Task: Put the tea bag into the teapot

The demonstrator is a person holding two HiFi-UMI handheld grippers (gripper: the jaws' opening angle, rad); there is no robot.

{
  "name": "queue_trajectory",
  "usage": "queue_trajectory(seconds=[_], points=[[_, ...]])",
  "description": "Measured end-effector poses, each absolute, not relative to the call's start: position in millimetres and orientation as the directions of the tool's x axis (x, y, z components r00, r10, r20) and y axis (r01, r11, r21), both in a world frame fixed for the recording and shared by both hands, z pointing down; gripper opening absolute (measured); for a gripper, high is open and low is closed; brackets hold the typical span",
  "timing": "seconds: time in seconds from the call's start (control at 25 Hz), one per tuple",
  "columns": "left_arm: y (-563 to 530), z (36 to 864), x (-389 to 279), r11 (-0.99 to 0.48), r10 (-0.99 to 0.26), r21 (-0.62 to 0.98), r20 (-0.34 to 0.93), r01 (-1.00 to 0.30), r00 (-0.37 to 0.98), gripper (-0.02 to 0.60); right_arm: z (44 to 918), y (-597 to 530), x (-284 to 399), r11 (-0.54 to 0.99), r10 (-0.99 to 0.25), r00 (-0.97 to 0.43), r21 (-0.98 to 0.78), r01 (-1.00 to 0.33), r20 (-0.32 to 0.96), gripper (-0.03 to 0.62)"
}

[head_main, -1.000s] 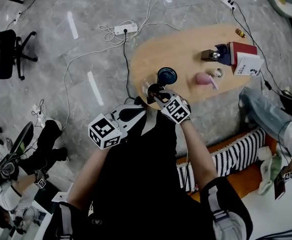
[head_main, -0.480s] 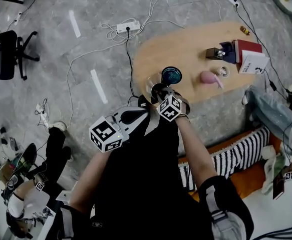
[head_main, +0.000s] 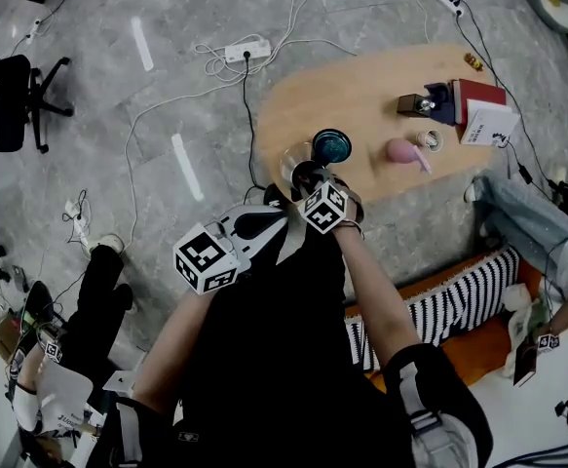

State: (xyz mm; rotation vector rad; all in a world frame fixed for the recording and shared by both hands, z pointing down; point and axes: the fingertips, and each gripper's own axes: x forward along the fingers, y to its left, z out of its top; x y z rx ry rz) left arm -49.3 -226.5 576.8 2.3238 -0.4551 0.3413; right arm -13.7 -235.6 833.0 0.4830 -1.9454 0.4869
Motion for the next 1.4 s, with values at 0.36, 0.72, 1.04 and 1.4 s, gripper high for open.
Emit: queue_trajectory(seconds=[0.36,0.72,1.04,1.4], points=[[-225,580,-40,-0.671,-0.222,0.617,0.361,-0.411,0.906,0.008,821,-238,-15,0.82,-0.144,-0.448,-0.147,-0.553,0.882,0.149],[-220,590,-27,-0.709,-0.192,0.582,0.386,-0.399,0.902,0.008,798,-212,1,0.77,-0.087,-0.512,-0.269,-0.579,0.854,0.067],[-237,600,-22,-0.705,-0.227,0.56,0.402,-0.435,0.887,0.008,754,-190,10,0.751,0.0,-0.624,-0.412,-0.517,0.782,0.006],[-234,611,-24,-0.712,-0.21,0.558,0.411,-0.427,0.887,0.008,675,-202,22,0.764,-0.125,-0.679,-0.366,-0.531,0.724,0.006]])
